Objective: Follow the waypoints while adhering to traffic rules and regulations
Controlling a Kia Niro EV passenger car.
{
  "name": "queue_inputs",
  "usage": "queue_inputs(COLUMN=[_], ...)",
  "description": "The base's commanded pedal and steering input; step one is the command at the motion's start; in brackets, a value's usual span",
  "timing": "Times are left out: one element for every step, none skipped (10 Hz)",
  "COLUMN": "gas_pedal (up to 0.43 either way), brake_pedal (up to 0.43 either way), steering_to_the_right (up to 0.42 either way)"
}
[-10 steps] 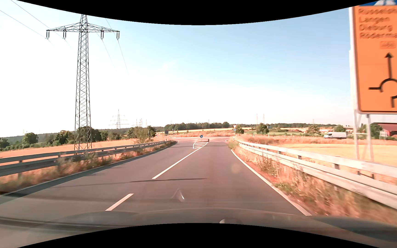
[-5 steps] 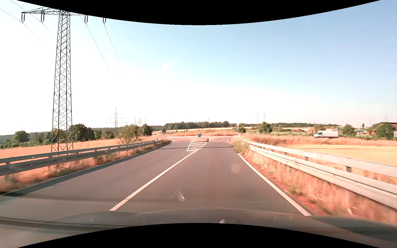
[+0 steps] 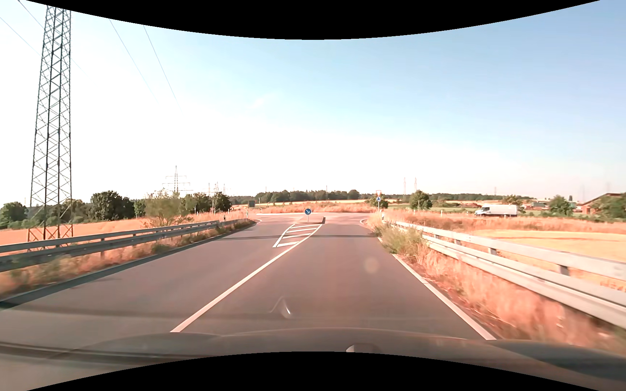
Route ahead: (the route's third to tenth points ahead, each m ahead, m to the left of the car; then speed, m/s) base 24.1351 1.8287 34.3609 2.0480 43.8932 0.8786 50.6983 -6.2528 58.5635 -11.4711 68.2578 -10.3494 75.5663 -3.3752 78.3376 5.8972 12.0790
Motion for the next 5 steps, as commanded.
queue_inputs(gas_pedal=[0.0, 0.0, 0.0, 0.0, 0.0], brake_pedal=[0.207, 0.213, 0.213, 0.213, 0.22], steering_to_the_right=[0.005, 0.005, 0.005, 0.005, 0.005])
